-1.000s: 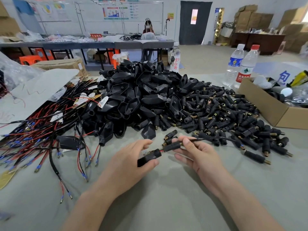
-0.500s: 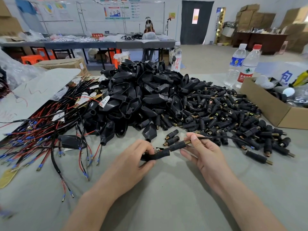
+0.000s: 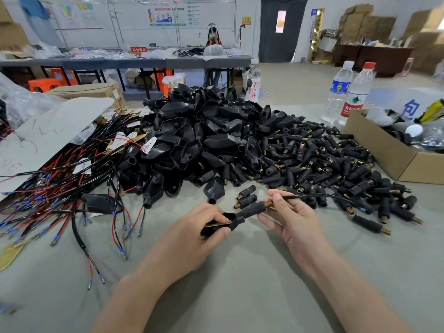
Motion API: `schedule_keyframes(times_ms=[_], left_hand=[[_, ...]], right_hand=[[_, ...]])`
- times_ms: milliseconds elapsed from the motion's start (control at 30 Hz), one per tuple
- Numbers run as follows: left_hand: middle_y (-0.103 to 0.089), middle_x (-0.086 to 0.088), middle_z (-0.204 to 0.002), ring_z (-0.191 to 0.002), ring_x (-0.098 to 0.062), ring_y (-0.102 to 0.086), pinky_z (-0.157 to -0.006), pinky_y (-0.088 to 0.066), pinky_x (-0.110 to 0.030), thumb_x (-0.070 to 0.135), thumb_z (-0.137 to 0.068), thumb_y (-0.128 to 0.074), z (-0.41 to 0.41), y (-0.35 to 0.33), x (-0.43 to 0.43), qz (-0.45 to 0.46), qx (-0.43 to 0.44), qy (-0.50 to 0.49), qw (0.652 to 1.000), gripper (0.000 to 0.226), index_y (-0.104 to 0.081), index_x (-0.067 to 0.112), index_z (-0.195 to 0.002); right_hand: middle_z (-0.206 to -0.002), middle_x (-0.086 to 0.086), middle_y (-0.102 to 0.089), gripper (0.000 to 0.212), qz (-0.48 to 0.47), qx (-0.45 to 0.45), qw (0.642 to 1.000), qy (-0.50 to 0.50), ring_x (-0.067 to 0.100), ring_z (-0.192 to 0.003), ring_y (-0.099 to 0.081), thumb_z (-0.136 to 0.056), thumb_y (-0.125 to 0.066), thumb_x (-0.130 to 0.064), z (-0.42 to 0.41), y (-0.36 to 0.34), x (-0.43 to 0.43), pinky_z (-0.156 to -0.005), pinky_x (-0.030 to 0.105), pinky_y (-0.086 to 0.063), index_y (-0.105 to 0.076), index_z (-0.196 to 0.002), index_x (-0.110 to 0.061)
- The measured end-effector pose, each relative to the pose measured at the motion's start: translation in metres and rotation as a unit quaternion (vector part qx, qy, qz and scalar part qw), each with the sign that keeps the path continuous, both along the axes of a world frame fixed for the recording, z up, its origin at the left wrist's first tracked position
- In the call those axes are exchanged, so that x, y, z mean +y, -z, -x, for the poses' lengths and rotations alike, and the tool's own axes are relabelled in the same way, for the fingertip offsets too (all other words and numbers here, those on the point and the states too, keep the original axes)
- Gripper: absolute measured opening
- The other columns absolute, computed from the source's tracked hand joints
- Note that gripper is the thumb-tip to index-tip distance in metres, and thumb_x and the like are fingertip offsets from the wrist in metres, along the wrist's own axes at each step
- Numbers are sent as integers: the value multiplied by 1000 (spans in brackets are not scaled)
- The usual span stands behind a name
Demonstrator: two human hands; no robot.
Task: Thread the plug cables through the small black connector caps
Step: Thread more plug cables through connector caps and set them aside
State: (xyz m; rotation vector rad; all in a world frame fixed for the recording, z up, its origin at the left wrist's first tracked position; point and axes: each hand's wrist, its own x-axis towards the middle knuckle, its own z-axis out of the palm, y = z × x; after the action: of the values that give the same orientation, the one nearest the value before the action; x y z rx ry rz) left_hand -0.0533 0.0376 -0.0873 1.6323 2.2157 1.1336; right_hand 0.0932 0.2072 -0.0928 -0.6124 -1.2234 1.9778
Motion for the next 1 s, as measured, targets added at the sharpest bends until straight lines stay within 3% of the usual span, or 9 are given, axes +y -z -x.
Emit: schedule_keyframes(times_ms=[167, 333, 467, 600, 700, 800, 900, 1000], left_hand=[[-48, 35, -128, -121, 10, -49, -94, -41, -12, 42, -96, -59, 2, 5, 0, 16, -11, 11, 1000, 8, -65, 43, -102], [-62, 23, -107, -97, -3, -59, -76, -43, -14, 34, -97, -58, -2, 4, 4, 0, -36, 5, 999, 11, -58, 45, -100], [-64, 23, -106, -102, -1, -62, -83, -47, -22, 40, -91, -63, -5, 5, 8, 3, -154, -11, 988, 26, -52, 51, -111], [-63, 25, -115, -113, 2, -60, -98, -47, -24, 46, -83, -67, -5, 4, 9, 0, -206, 0, 979, 46, -46, 62, -121], [-68, 14, -112, -110, -5, -65, -98, -49, -29, 47, -82, -68, -6, 1, 9, -12, -244, 7, 970, 44, -49, 59, -120], [-69, 6, -110, -94, -14, -71, -83, -54, -26, 41, -83, -70, -10, -4, 10, -37, -295, 12, 955, 46, -51, 50, -124], [-72, -6, -101, -79, -21, -68, -75, -56, -28, 32, -86, -69, -12, -7, 10, -67, -364, 20, 929, 48, -52, 37, -130], [-74, -9, -97, -81, -22, -67, -72, -53, -28, 27, -87, -67, -13, -8, 9, -90, -423, 20, 901, 45, -56, 31, -130]], right_hand=[[-86, 2, -74, 17, -5, -12, 1000, 13, 18, -89, -73, -99, -56, -17, -1, -1, 0, -76, 31, -62, -68, -106, -7], [-88, 4, -74, 17, 2, -15, 1000, 20, 21, -89, -74, -100, -55, -17, -2, -3, 0, -73, 29, -61, -70, -104, -9], [-91, 6, -74, 17, 13, -4, 1000, 27, 23, -89, -74, -99, -56, -19, -2, -6, 0, -72, 29, -60, -70, -105, -10], [-91, 6, -76, 24, 22, 11, 999, 27, 23, -88, -75, -94, -59, -26, -3, -9, -1, -70, 28, -60, -67, -109, -9], [-88, 6, -76, 33, 38, 25, 999, 26, 21, -83, -75, -86, -62, -31, -4, -12, -1, -67, 27, -60, -67, -109, -7], [-89, 7, -76, 31, 60, 42, 997, 10, 19, -81, -75, -92, -59, -28, -4, -14, -2, -67, 26, -60, -66, -110, -5], [-99, 12, -76, 34, 83, 66, 994, -26, 19, -87, -74, -90, -60, -27, -5, -17, -5, -75, 26, -60, -67, -114, -4], [-108, 15, -74, 35, 89, 74, 991, -64, 19, -94, -73, -85, -65, -19, -2, -18, -10, -84, 28, -60, -68, -114, -1]])
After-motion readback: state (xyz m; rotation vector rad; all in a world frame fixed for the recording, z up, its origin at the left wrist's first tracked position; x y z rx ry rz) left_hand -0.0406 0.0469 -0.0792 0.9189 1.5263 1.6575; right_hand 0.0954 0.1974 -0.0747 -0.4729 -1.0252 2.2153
